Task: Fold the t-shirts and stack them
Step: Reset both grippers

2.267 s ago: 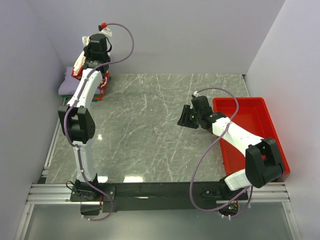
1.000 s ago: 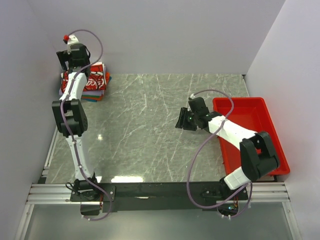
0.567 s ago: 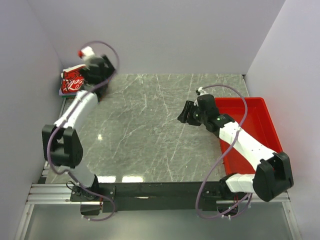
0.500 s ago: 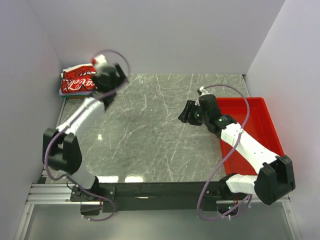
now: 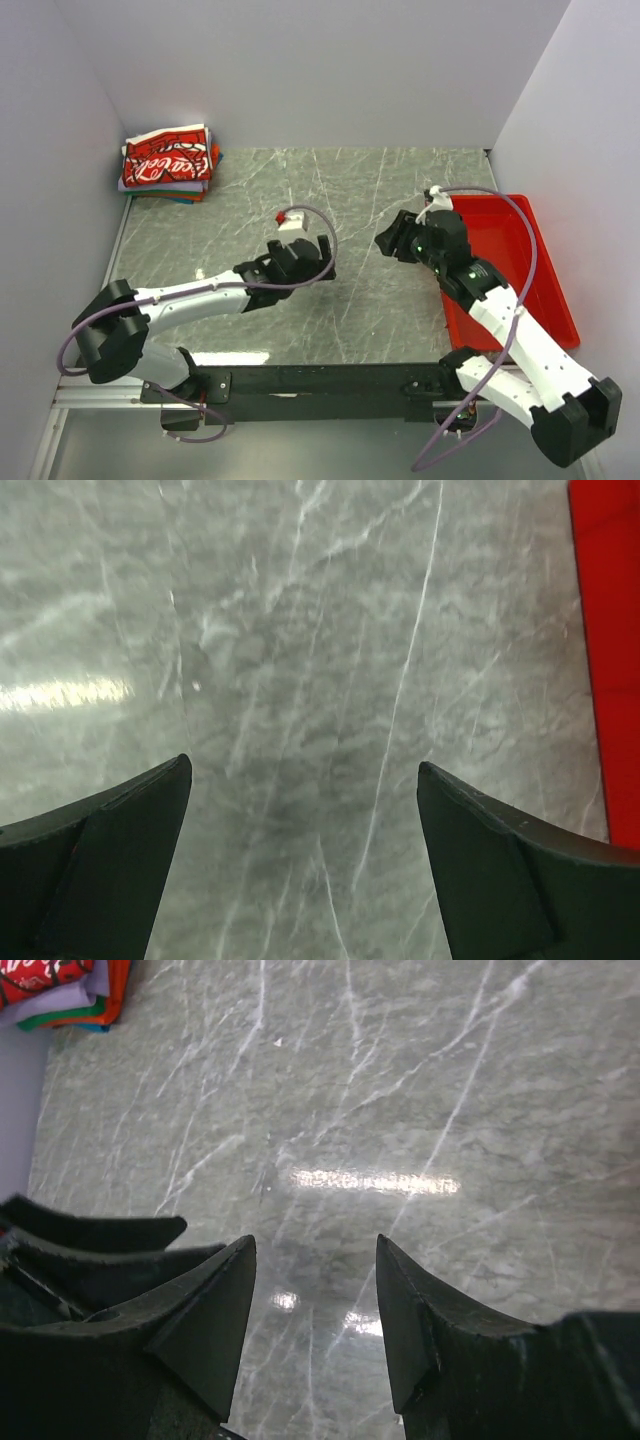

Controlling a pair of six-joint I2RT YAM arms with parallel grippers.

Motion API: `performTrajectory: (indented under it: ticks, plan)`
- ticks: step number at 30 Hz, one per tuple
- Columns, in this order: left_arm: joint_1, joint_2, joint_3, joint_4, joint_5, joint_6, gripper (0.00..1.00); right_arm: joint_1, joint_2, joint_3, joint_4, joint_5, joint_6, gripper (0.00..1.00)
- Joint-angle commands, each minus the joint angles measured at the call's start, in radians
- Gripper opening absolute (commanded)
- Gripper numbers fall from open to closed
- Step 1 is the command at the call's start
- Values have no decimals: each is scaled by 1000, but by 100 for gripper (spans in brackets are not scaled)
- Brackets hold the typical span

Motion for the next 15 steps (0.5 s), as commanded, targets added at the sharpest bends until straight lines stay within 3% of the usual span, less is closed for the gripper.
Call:
performTrajectory:
  ticks: [1,7,15]
  plan:
    - [-61,18,31,-64,-79,-86,100,6,-73,-35,-20,71,8,58]
    - [-104,10,28,-61,-66,-87,99,6,-175,-95,-53,125,17,59]
    - [-104,-183,-84,28,-102,-30,99,5,-205,-114,-80,162,18,59]
